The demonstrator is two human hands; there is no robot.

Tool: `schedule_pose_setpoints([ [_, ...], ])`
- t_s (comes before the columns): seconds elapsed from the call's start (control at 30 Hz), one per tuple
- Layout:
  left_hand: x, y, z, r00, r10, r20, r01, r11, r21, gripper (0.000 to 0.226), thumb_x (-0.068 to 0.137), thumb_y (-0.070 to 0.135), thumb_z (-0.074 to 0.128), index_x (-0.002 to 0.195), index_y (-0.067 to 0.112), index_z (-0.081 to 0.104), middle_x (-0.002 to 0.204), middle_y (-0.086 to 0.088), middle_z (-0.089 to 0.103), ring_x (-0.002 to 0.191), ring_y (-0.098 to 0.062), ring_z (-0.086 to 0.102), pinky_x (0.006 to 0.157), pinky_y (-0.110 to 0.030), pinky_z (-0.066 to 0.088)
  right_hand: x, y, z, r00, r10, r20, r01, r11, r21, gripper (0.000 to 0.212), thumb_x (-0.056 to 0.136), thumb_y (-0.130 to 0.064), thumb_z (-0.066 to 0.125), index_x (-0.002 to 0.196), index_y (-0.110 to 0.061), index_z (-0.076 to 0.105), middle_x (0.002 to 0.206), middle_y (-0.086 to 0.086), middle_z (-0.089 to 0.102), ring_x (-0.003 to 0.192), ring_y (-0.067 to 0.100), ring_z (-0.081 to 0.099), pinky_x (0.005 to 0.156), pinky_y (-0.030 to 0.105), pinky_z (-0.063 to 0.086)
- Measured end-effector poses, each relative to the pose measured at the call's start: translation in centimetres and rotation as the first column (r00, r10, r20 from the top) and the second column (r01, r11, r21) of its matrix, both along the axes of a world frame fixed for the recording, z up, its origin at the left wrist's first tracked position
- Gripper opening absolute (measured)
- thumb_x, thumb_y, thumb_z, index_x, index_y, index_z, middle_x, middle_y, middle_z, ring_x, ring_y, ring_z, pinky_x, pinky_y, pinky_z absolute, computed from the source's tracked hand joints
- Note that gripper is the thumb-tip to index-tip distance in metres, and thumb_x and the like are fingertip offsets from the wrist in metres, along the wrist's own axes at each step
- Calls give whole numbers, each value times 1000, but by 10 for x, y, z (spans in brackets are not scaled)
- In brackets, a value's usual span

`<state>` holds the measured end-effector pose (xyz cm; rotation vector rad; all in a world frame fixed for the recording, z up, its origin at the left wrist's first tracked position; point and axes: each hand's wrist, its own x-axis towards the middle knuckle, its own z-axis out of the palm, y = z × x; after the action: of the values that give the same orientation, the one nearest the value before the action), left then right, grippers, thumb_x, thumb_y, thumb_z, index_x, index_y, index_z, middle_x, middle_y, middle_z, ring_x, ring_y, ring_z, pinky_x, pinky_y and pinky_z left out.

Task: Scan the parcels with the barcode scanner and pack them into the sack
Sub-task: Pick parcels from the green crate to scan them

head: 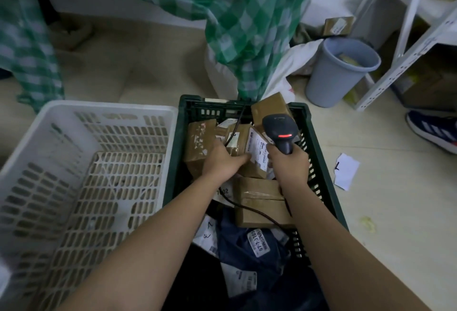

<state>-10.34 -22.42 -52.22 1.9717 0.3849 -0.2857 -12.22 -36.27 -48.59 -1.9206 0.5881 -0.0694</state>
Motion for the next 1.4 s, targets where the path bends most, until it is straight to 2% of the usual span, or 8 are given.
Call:
schedule_pose_setpoints([
  [0.23, -27, 65, 56, 989, -136, -58, 115, 956, -270, 110, 65, 43, 85, 150, 29, 18, 137, 0, 49, 112, -20, 59, 98, -38, 50, -21, -5, 32, 988, -139, 71, 128, 982, 135, 22, 88, -35, 65, 104, -21, 59, 95, 0, 62, 93, 22, 57, 83, 33, 45],
  [0.5, -81, 95, 103, 980, -189, -66, 164, 946, -280, 72, 78, 39, 75, 140, 22, 43, 121, 2, 62, 102, -15, 63, 89, -31, 51, -69, 22, 74, 999, -26, 44, 10, 940, 340, 28, 88, -33, 67, 111, -22, 56, 87, -6, 61, 95, 23, 59, 91, 39, 46],
  [0.6, -102, 98, 122, 990, -140, -22, 132, 964, -231, 73, 74, 52, 75, 133, 20, 47, 122, -2, 62, 103, -16, 62, 86, -30, 50, -86, 35, 87, 995, 2, 104, -39, 932, 361, 66, 71, -51, 73, 128, -23, 54, 103, -4, 69, 102, 24, 64, 100, 47, 47],
  [0.7, -117, 105, 142, 992, -128, 21, 127, 990, 54, 77, 70, 65, 71, 135, 32, 47, 157, -5, 20, 142, -29, 25, 115, -48, 24, -90, 35, 73, 988, -16, 154, -48, 916, 399, 95, 54, -64, 73, 137, -27, 48, 111, -4, 71, 105, 24, 65, 99, 51, 48],
  [0.77, -130, 115, 157, 992, -113, 61, 102, 981, 164, 78, 72, 67, 68, 139, 36, 44, 156, -1, 15, 145, -30, 13, 115, -51, 17, -108, 51, 105, 983, -40, 179, -31, 926, 377, 81, 64, -57, 73, 133, -21, 51, 113, -2, 69, 107, 23, 62, 100, 46, 47],
  [0.9, -152, 149, 177, 980, 76, 183, -29, 969, -247, 62, 76, 54, 73, 127, 28, 50, 123, 2, 58, 102, -9, 59, 71, -19, 52, -127, 79, 143, 950, -18, 313, -89, 941, 326, 15, 90, -24, 67, 101, -20, 59, 86, -11, 63, 90, 14, 58, 83, 30, 42],
  [1.2, -206, 220, 177, 933, 345, 101, -296, 896, -330, 34, 86, 40, 67, 115, 23, 60, 99, 8, 68, 86, -10, 65, 67, -24, 45, -154, 159, 149, 882, 423, 209, -444, 893, 67, 14, 83, -36, 73, 84, -26, 62, 74, -8, 64, 72, 11, 59, 60, 23, 42],
  [1.4, -229, 263, 166, 885, 464, 39, -410, 817, -406, 35, 86, 41, 67, 114, 20, 64, 101, 5, 71, 96, -12, 66, 90, -30, 47, -158, 179, 149, 833, 535, 144, -554, 812, 184, 10, 86, -18, 70, 82, -13, 62, 70, 5, 61, 57, 14, 55, 46, 14, 41],
])
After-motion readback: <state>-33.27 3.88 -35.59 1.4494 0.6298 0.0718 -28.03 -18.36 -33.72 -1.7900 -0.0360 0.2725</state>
